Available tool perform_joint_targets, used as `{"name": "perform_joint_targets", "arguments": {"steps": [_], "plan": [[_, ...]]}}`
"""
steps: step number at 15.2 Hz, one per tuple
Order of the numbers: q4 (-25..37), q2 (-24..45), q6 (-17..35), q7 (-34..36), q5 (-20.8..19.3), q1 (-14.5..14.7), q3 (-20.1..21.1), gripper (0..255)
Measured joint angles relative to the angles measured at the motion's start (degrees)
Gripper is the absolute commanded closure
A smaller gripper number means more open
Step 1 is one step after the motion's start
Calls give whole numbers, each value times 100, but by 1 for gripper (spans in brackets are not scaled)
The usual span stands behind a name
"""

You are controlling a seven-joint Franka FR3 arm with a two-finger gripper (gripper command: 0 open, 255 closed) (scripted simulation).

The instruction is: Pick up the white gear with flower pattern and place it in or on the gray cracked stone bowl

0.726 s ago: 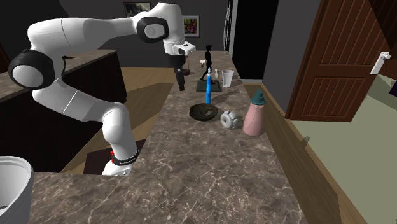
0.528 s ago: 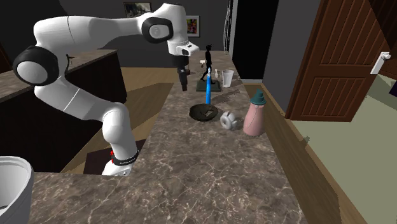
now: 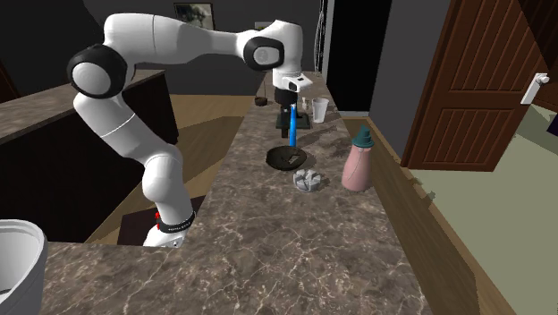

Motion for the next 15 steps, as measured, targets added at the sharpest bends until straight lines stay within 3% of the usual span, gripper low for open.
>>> {"name": "perform_joint_targets", "arguments": {"steps": [12,15], "plan": [[2085,2833,-76,1242,-113,-486,-291,0],[2278,3136,-59,1369,-106,-526,-334,0]]}}
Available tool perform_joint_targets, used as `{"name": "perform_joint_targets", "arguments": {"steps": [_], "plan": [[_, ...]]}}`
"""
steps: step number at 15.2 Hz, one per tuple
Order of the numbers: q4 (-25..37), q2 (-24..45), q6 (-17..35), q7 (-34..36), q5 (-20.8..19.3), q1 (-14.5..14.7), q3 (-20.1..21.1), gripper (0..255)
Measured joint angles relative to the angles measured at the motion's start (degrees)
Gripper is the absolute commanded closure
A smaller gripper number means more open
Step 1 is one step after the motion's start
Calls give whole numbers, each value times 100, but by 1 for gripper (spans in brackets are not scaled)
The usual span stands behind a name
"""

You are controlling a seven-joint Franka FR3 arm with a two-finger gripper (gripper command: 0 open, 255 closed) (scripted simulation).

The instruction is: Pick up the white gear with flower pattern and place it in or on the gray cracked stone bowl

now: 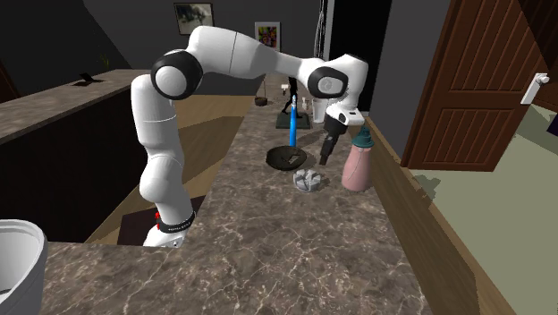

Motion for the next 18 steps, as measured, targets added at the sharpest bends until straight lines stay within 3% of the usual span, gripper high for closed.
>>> {"name": "perform_joint_targets", "arguments": {"steps": [6,12,13,18], "plan": [[-438,17,444,30,5,9,5,0],[-480,18,489,26,5,7,4,0],[-480,18,489,26,5,7,4,255],[-480,18,489,26,5,7,4,255]]}}
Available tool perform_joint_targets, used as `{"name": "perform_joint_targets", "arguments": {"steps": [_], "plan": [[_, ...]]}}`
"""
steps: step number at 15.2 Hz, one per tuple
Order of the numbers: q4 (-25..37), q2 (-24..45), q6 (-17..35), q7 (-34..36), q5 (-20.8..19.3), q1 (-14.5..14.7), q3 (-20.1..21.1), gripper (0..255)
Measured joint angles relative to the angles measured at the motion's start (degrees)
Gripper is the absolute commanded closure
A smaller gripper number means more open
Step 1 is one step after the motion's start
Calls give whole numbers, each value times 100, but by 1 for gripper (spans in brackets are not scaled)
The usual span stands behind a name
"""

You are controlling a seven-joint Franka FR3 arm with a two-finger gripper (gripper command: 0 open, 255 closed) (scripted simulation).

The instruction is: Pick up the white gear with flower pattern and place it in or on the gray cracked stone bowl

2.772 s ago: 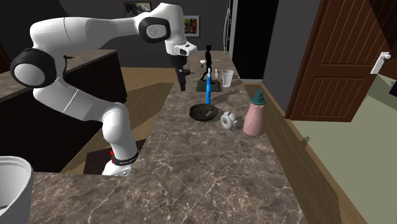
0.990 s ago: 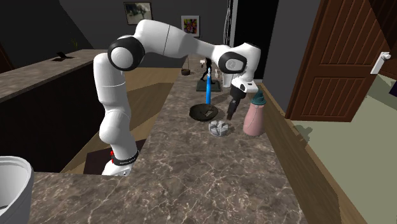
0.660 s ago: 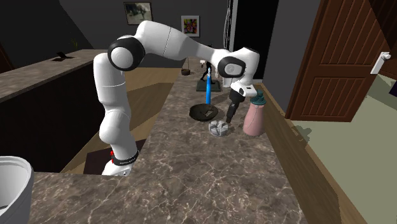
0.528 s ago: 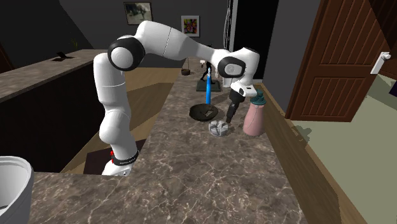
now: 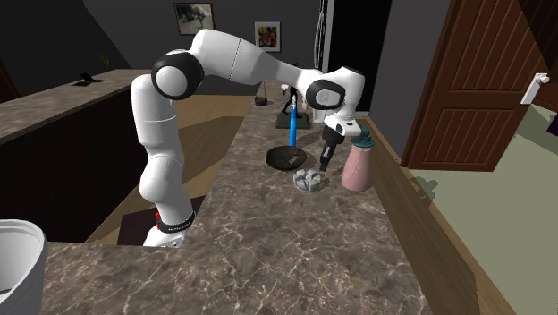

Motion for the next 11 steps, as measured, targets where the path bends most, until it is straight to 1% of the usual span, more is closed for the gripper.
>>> {"name": "perform_joint_targets", "arguments": {"steps": [4,5,6,7,10,11], "plan": [[0,0,0,0,0,0,0,255],[0,0,0,0,0,0,0,0],[0,0,0,0,0,0,0,0],[-213,-181,126,1,-39,15,8,0],[-1306,-1199,760,88,-248,108,95,0],[-1508,-1396,882,116,-287,127,122,0]]}}
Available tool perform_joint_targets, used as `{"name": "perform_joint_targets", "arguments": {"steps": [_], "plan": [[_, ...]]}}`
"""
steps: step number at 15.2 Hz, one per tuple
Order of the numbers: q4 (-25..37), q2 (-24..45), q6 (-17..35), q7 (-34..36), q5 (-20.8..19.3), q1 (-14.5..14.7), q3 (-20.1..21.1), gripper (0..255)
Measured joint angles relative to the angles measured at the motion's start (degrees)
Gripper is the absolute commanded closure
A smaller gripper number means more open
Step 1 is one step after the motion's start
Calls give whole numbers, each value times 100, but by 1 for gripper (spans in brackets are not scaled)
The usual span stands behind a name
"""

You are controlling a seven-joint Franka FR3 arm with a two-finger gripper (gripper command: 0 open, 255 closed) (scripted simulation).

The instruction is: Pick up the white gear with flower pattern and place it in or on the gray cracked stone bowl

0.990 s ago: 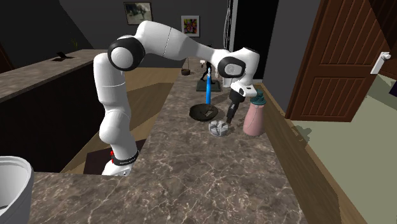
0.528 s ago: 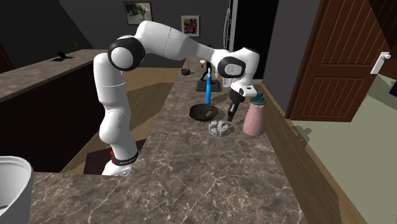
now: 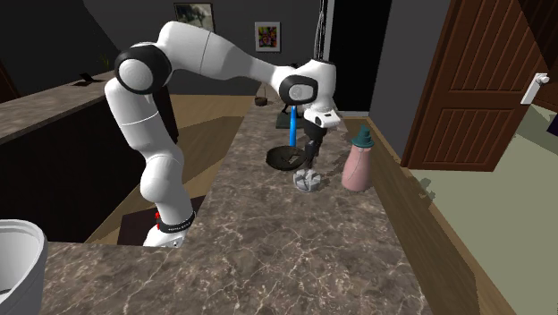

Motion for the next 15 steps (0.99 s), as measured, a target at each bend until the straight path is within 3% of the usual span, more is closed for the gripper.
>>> {"name": "perform_joint_targets", "arguments": {"steps": [7,14,15], "plan": [[-525,-33,606,-3,-39,1,5,0],[-609,-17,711,-4,-40,-1,3,0],[-609,-17,711,-4,-40,-1,3,255]]}}
